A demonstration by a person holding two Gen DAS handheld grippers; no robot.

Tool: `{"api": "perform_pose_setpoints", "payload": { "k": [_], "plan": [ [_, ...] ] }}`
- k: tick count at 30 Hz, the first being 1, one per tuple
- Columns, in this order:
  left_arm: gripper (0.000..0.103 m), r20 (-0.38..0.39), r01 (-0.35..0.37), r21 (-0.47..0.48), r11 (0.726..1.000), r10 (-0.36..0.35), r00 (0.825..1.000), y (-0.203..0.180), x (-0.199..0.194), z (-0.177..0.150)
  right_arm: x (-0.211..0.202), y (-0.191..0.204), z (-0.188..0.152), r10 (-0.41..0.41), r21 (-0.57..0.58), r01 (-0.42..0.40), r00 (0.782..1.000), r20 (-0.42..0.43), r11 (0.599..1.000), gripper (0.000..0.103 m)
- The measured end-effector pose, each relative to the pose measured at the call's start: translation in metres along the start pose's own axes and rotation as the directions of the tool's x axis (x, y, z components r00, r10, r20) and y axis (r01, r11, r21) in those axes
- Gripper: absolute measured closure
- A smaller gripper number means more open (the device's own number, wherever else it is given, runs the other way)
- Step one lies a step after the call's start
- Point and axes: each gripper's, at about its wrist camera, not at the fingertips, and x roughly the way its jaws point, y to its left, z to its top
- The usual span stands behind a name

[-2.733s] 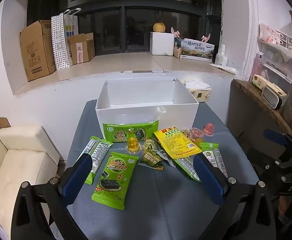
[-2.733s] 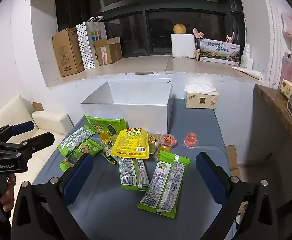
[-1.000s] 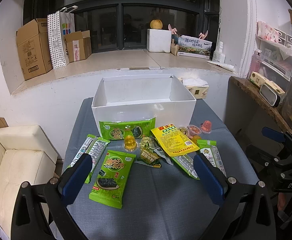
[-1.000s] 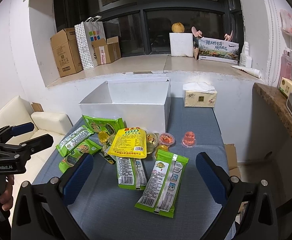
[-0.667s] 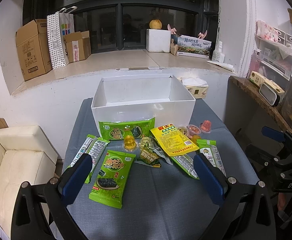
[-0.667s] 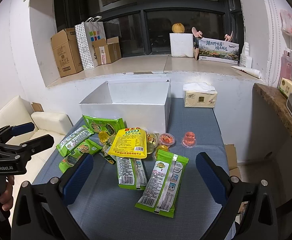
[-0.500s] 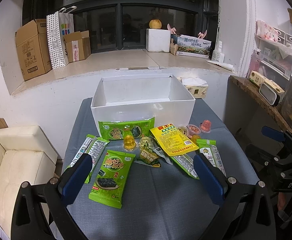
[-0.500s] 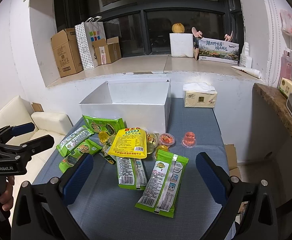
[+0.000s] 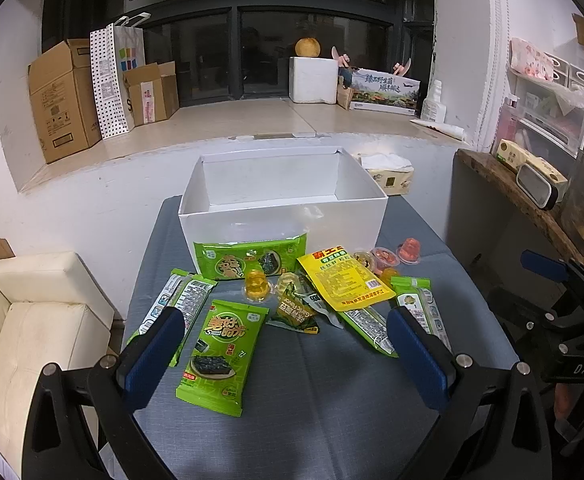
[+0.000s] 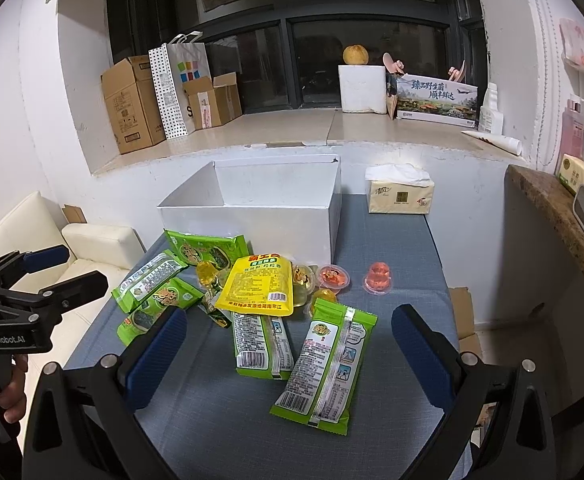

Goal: Organize snacks

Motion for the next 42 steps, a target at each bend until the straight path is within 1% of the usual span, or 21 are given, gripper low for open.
{"api": "perform_pose_setpoints", "payload": {
  "k": [11, 15, 17, 20, 22, 23, 24, 28, 29, 31, 32, 33, 35, 36, 39, 40, 42],
  "plan": [
    [0.000, -0.001, 0.004, 0.009, 1.000, -0.004, 1.000, -0.001, 0.001, 0.001, 0.002, -0.001, -0.002, -0.002, 0.002, 0.002, 1.000, -0.001, 1.000, 0.000],
    [0.000, -0.012, 0.017, 0.009, 1.000, -0.017, 1.000, -0.001, 0.006, -0.003, 0.014, -0.013, -0.004, -0.021, -0.007, 0.021, 1.000, -0.002, 1.000, 0.000],
    [0.000, -0.023, 0.032, 0.007, 0.999, -0.032, 0.999, -0.001, 0.010, -0.006, 0.028, -0.028, -0.005, -0.026, 0.003, 0.026, 1.000, -0.012, 1.000, 0.000],
    [0.000, -0.039, 0.044, 0.011, 0.999, -0.043, 0.998, -0.001, 0.016, -0.012, 0.065, -0.063, -0.003, -0.048, 0.046, 0.050, 0.998, -0.047, 0.998, 0.000],
    [0.000, -0.058, 0.039, 0.013, 0.999, -0.038, 0.998, 0.000, 0.023, -0.017, 0.097, -0.085, 0.000, -0.092, 0.058, 0.097, 0.992, -0.085, 0.994, 0.000],
    [0.000, -0.067, 0.035, 0.011, 0.999, -0.034, 0.997, 0.001, 0.026, -0.020, 0.111, -0.093, 0.002, -0.095, 0.067, 0.102, 0.990, -0.102, 0.992, 0.000],
    [0.000, -0.075, 0.033, 0.008, 0.999, -0.032, 0.997, 0.004, 0.028, -0.022, 0.131, -0.103, 0.004, -0.099, 0.081, 0.111, 0.985, -0.138, 0.991, 0.000],
    [0.000, -0.098, 0.031, -0.020, 0.999, -0.032, 0.995, 0.015, 0.037, -0.030, 0.175, -0.117, 0.010, -0.085, 0.082, 0.102, 0.979, -0.184, 0.991, 0.002],
    [0.000, -0.105, 0.027, -0.030, 0.999, -0.030, 0.994, 0.017, 0.040, -0.031, 0.185, -0.119, 0.012, -0.079, 0.084, 0.097, 0.978, -0.193, 0.992, 0.003],
    [0.000, -0.115, 0.017, -0.045, 0.999, -0.022, 0.993, 0.023, 0.045, -0.033, 0.198, -0.125, 0.016, -0.086, 0.102, 0.109, 0.974, -0.210, 0.989, 0.015],
    [0.000, -0.118, 0.016, -0.048, 0.999, -0.022, 0.993, 0.025, 0.046, -0.033, 0.205, -0.127, 0.017, -0.076, 0.112, 0.102, 0.973, -0.219, 0.988, 0.027],
    [0.000, -0.121, 0.013, -0.050, 0.999, -0.019, 0.992, 0.027, 0.047, -0.034, 0.215, -0.129, 0.017, -0.077, 0.118, 0.108, 0.966, -0.246, 0.987, 0.039],
    [0.000, -0.125, 0.008, -0.057, 0.998, -0.015, 0.992, 0.031, 0.048, -0.036, 0.227, -0.129, 0.015, -0.096, 0.104, 0.131, 0.953, -0.288, 0.986, 0.056],
    [0.000, -0.128, 0.006, -0.062, 0.998, -0.014, 0.992, 0.034, 0.050, -0.037, 0.229, -0.127, 0.013, -0.090, 0.099, 0.122, 0.956, -0.279, 0.988, 0.058],
    [0.000, -0.138, 0.008, -0.076, 0.997, -0.019, 0.990, 0.039, 0.054, -0.039, 0.227, -0.125, 0.011, -0.075, 0.095, 0.104, 0.962, -0.264, 0.990, 0.059],
    [0.000, -0.142, 0.011, -0.078, 0.997, -0.022, 0.990, 0.040, 0.055, -0.040, 0.226, -0.125, 0.011, -0.064, 0.102, 0.093, 0.964, -0.258, 0.990, 0.066],
    [0.000, -0.143, 0.022, -0.077, 0.997, -0.033, 0.989, 0.042, 0.056, -0.041, 0.219, -0.125, 0.010, -0.054, 0.104, 0.080, 0.969, -0.240, 0.991, 0.065]
  ]
}}
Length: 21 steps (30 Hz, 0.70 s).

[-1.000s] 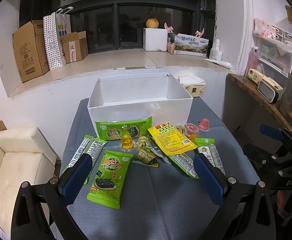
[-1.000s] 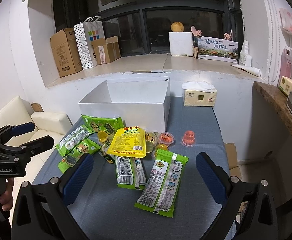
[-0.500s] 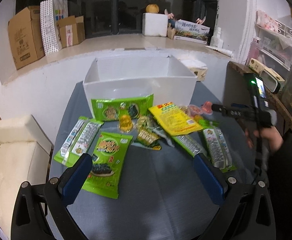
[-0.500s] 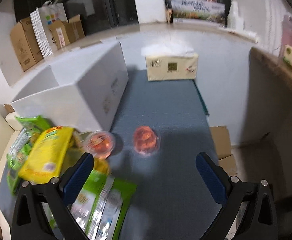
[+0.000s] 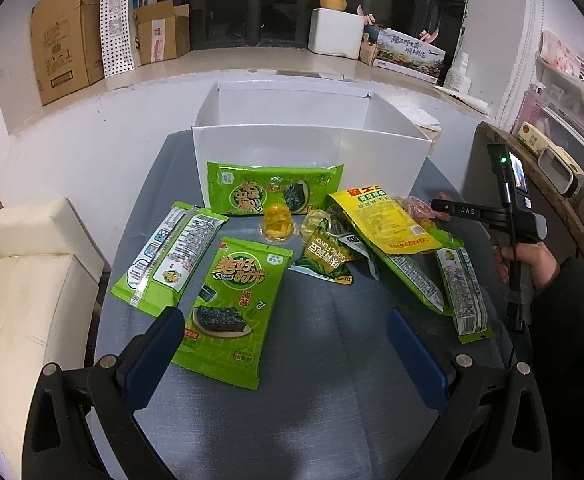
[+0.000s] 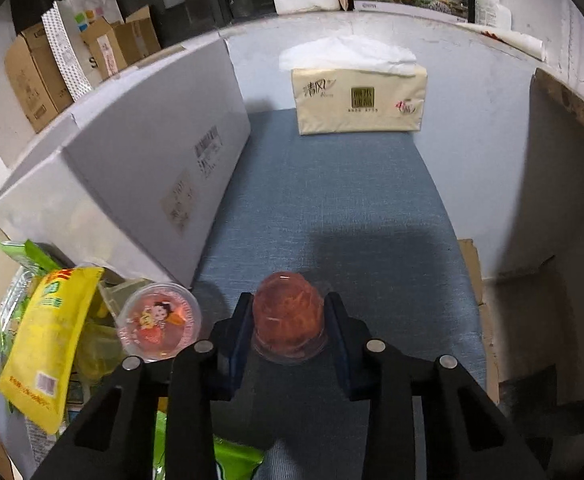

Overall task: Organize snacks
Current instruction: 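Drop a green seaweed packet into the box with left tool while right grasps jelly cup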

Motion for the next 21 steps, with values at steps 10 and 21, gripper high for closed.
{"api": "perform_pose_setpoints", "payload": {
  "k": [10, 21],
  "plan": [
    [0.000, -0.083, 0.001, 0.026, 1.000, 0.001, 0.997, 0.044, 0.054, -0.006, -0.064, 0.006, -0.016, 0.064, -0.001, -0.064, 0.992, 0.105, 0.998, 0.065],
    [0.013, -0.155, -0.049, 0.187, 0.981, 0.079, 0.985, 0.042, 0.112, -0.009, -0.139, 0.047, -0.048, 0.177, -0.067, -0.167, 0.964, 0.198, 0.984, 0.065]
  ]
}}
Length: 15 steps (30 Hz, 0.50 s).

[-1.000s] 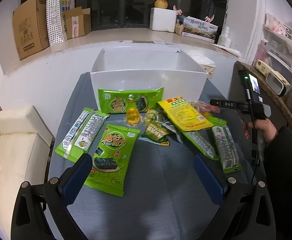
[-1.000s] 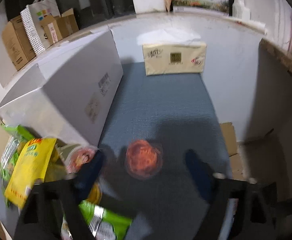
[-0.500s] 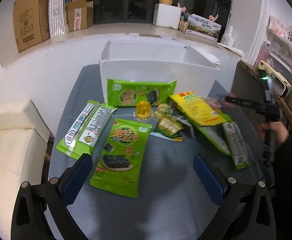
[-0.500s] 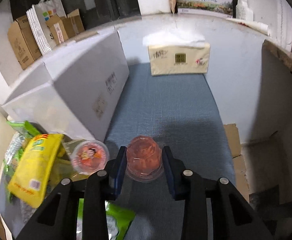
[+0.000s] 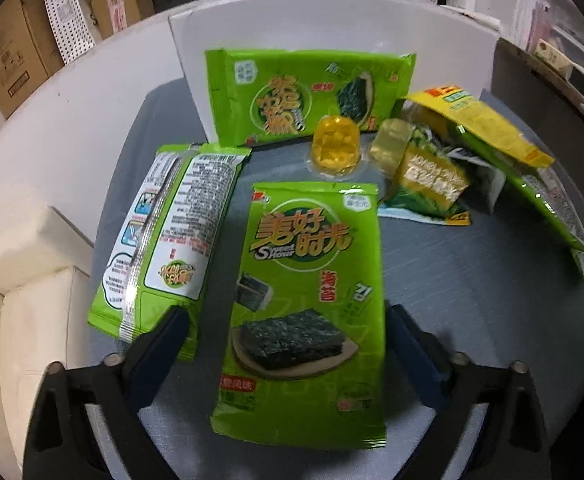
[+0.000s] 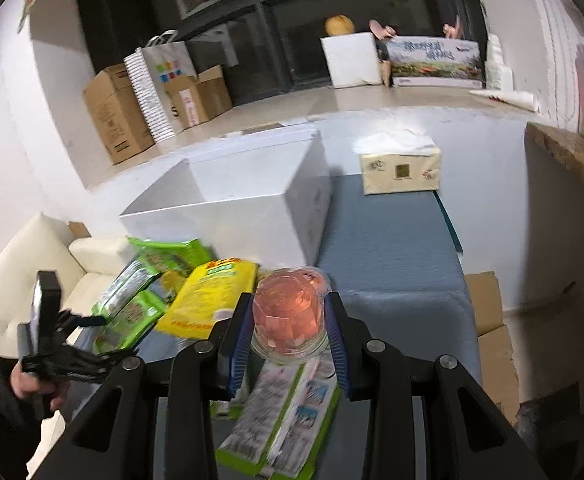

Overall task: Organize snacks
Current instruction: 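Drop a green seaweed packet into the box with left tool while right grasps jelly cup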

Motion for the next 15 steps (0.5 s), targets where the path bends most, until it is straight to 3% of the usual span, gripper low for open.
{"api": "perform_pose_setpoints", "payload": {
  "k": [1, 2, 4, 8, 11, 15],
  "plan": [
    [0.030, 0.012, -0.010, 0.005, 1.000, 0.010, 1.000, -0.002, -0.004, -0.001, -0.002, 0.004, -0.001, 0.014, 0.000, -0.014, 1.000, 0.000, 1.000, 0.065],
    [0.033, 0.017, -0.015, 0.011, 1.000, 0.015, 1.000, -0.003, -0.006, -0.002, -0.002, 0.006, -0.001, 0.022, -0.001, -0.022, 1.000, 0.002, 1.000, 0.065],
    [0.034, 0.014, 0.042, 0.005, 0.999, -0.042, 0.999, -0.005, -0.009, -0.005, -0.004, 0.012, -0.003, 0.033, -0.015, -0.033, 0.999, 0.002, 0.999, 0.065],
    [0.035, 0.043, 0.075, -0.024, 0.997, -0.074, 0.996, -0.013, -0.022, -0.014, -0.005, 0.024, -0.005, 0.060, -0.027, -0.060, 0.998, 0.000, 0.998, 0.065],
    [0.035, 0.101, 0.127, -0.058, 0.990, -0.121, 0.988, -0.016, -0.045, -0.011, -0.009, 0.031, -0.005, 0.083, -0.034, -0.083, 0.997, 0.004, 0.996, 0.065],
    [0.035, 0.198, 0.128, -0.058, 0.990, -0.115, 0.974, -0.024, -0.080, 0.015, -0.005, 0.042, 0.003, 0.111, -0.058, -0.111, 0.994, 0.004, 0.992, 0.065]
  ]
}}
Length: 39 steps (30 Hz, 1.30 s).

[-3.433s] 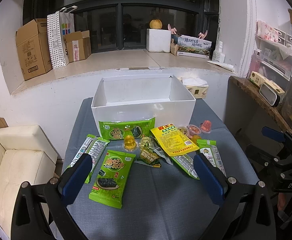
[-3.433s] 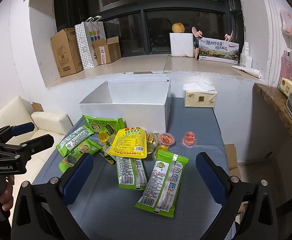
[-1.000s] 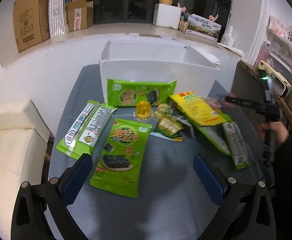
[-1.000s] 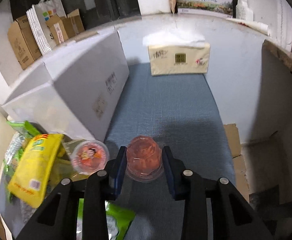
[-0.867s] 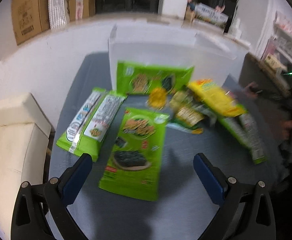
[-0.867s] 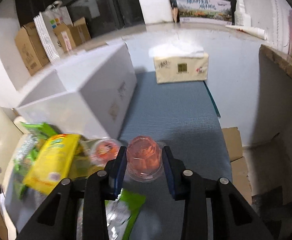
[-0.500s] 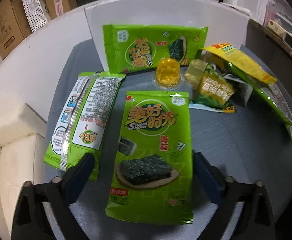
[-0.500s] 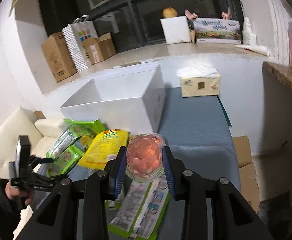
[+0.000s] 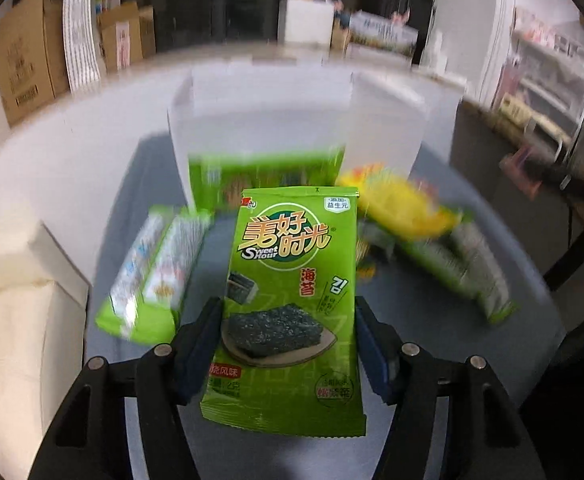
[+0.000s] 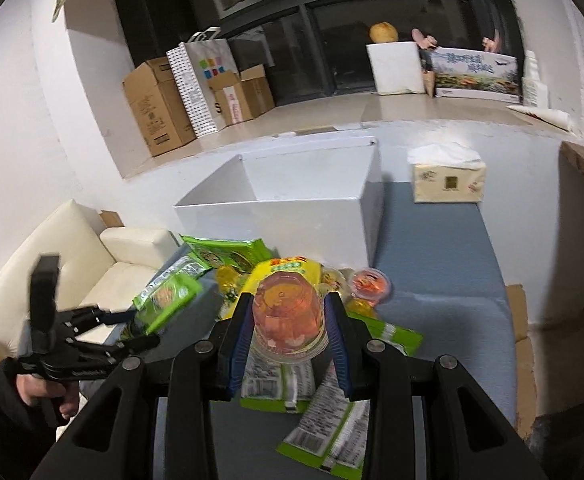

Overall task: Organize snacks
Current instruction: 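Drop a green seaweed packet into the box with left tool while right grasps jelly cup, then grasp the yellow bean-snack bag with the right tool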

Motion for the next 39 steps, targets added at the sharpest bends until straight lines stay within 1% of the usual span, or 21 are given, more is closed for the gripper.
{"api": "perform_pose_setpoints", "payload": {
  "k": [2, 5, 7, 9, 10, 12, 14, 16, 18, 19, 20, 21, 22, 24, 27, 32, 33, 34, 37, 38, 39],
  "plan": [
    [0.035, 0.050, 0.014, -0.018, 1.000, -0.013, 0.999, 0.002, -0.009, 0.027, 0.006, 0.005, 0.010, 0.011, -0.015, -0.011, 1.000, 0.001, 1.000, 0.065],
    [0.035, 0.126, -0.008, -0.024, 1.000, 0.011, 0.992, 0.010, -0.016, 0.072, 0.021, 0.015, 0.043, 0.033, -0.061, -0.031, 0.999, 0.041, 0.998, 0.065],
    [0.035, 0.148, -0.007, -0.039, 0.999, 0.013, 0.989, 0.018, -0.002, 0.110, 0.036, 0.019, 0.066, 0.049, -0.081, -0.045, 0.998, 0.049, 0.996, 0.064],
    [0.034, 0.142, -0.005, -0.059, 0.998, 0.013, 0.990, 0.026, 0.018, 0.144, 0.055, 0.023, 0.090, 0.055, -0.102, -0.051, 0.998, 0.041, 0.993, 0.064],
    [0.034, 0.136, -0.013, -0.062, 0.998, 0.021, 0.991, 0.029, 0.026, 0.154, 0.071, 0.022, 0.107, 0.045, -0.110, -0.041, 0.998, 0.034, 0.993, 0.064],
    [0.034, 0.114, -0.031, -0.066, 0.997, 0.038, 0.993, 0.035, 0.051, 0.176, 0.091, 0.019, 0.125, 0.030, -0.105, -0.028, 0.999, 0.015, 0.994, 0.064],
    [0.033, 0.092, -0.034, -0.083, 0.996, 0.042, 0.995, 0.042, 0.072, 0.187, 0.122, 0.007, 0.142, 0.007, -0.078, -0.010, 0.999, -0.033, 0.997, 0.064],
    [0.030, 0.061, -0.039, -0.097, 0.994, 0.045, 0.997, 0.046, 0.089, 0.193, 0.145, -0.005, 0.147, -0.010, -0.063, 0.005, 0.997, -0.073, 0.998, 0.064],
    [0.021, 0.046, -0.047, -0.091, 0.995, 0.051, 0.998, 0.049, 0.099, 0.193, 0.164, -0.017, 0.145, -0.046, -0.045, 0.041, 0.993, -0.110, 0.998, 0.063],
    [0.003, 0.040, -0.055, -0.084, 0.995, 0.059, 0.997, 0.050, 0.101, 0.193, 0.169, -0.022, 0.144, -0.053, -0.031, 0.050, 0.991, -0.122, 0.998, 0.059],
    [0.000, 0.037, -0.063, -0.077, 0.995, 0.066, 0.997, 0.050, 0.104, 0.192, 0.175, -0.028, 0.141, -0.061, -0.005, 0.061, 0.988, -0.139, 0.998, 0.040],
    [0.000, 0.036, -0.063, -0.077, 0.995, 0.066, 0.997, 0.051, 0.104, 0.189, 0.177, -0.033, 0.140, -0.063, 0.015, 0.066, 0.987, -0.145, 0.998, 0.015],
    [0.000, 0.033, -0.058, -0.084, 0.995, 0.061, 0.998, 0.054, 0.104, 0.188, 0.175, -0.036, 0.139, -0.063, 0.031, 0.068, 0.989, -0.137, 0.997, 0.009],
    [0.000, 0.036, -0.054, -0.101, 0.993, 0.058, 0.998, 0.059, 0.102, 0.186, 0.166, -0.040, 0.139, -0.065, 0.048, 0.070, 0.993, -0.094, 0.996, 0.008],
    [0.000, 0.051, -0.049, -0.122, 0.991, 0.056, 0.997, 0.065, 0.092, 0.180, 0.154, -0.038, 0.139, -0.069, 0.048, 0.073, 0.994, -0.081, 0.996, 0.008],
    [0.000, 0.107, 0.000, -0.139, 0.990, 0.015, 0.994, 0.071, 0.055, 0.159, 0.116, -0.024, 0.139, -0.031, 0.059, 0.032, 0.999, -0.021, 0.998, 0.006],
    [0.000, 0.118, 0.008, -0.136, 0.991, 0.008, 0.993, 0.070, 0.045, 0.151, 0.104, -0.021, 0.135, -0.010, 0.073, 0.011, 1.000, -0.010, 0.997, 0.001],
    [0.000, 0.128, 0.018, -0.131, 0.991, -0.001, 0.992, 0.068, 0.035, 0.141, 0.093, -0.018, 0.131, 0.010, 0.085, -0.010, 1.000, 0.006, 0.996, 0.000],
    [0.000, 0.142, 0.034, -0.112, 0.993, -0.017, 0.990, 0.059, 0.007, 0.101, 0.066, -0.008, 0.110, 0.019, 0.082, -0.021, 1.000, 0.025, 0.996, 0.000],
    [0.000, 0.145, 0.034, -0.110, 0.993, -0.017, 0.989, 0.056, 0.000, 0.088, 0.060, -0.004, 0.101, 0.012, 0.073, -0.014, 1.000, 0.021, 0.997, 0.000],
    [0.000, 0.144, 0.036, -0.105, 0.994, -0.021, 0.989, 0.051, -0.006, 0.074, 0.055, 0.001, 0.086, -0.018, 0.059, 0.018, 1.000, -0.005, 0.998, 0.000]
  ]
}}
